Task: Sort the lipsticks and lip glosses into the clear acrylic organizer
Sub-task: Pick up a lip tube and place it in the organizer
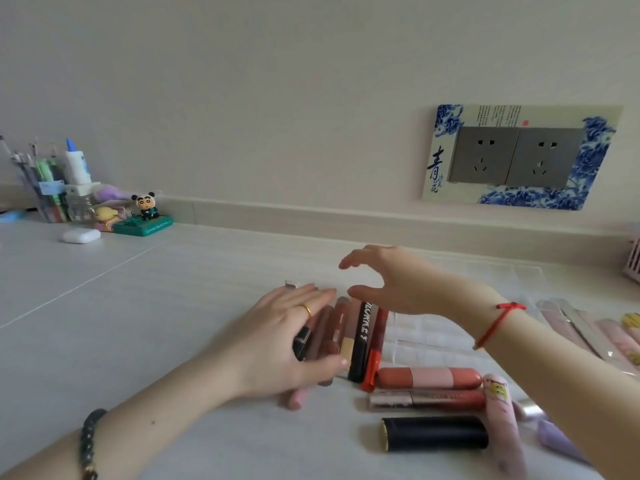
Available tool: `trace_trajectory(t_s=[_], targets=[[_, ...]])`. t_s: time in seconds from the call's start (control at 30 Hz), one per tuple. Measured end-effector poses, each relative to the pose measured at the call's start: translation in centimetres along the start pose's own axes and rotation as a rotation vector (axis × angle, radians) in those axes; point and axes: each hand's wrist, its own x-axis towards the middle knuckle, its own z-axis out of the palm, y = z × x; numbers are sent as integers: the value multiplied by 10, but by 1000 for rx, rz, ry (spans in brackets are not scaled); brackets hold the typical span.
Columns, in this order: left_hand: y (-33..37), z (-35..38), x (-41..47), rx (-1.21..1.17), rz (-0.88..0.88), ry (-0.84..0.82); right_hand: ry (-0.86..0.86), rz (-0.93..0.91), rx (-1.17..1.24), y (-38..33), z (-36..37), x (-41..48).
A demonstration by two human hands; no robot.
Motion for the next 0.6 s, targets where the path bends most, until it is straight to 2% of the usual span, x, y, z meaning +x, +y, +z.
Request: trace_trajectory(t_s=[0.1, 0.3, 0.5, 0.6], targets=[[12, 8, -4, 22, 57, 23, -67, 39, -148, 3, 5, 10], [8, 14, -3, -28, 5, -18, -284, 156, -400, 4, 8, 29], [6, 18, -3, -80, -14, -3, -349, 191, -374, -1, 7, 29], [8, 16, -3, -79, 19, 37, -294, 203, -316, -3, 5, 26]])
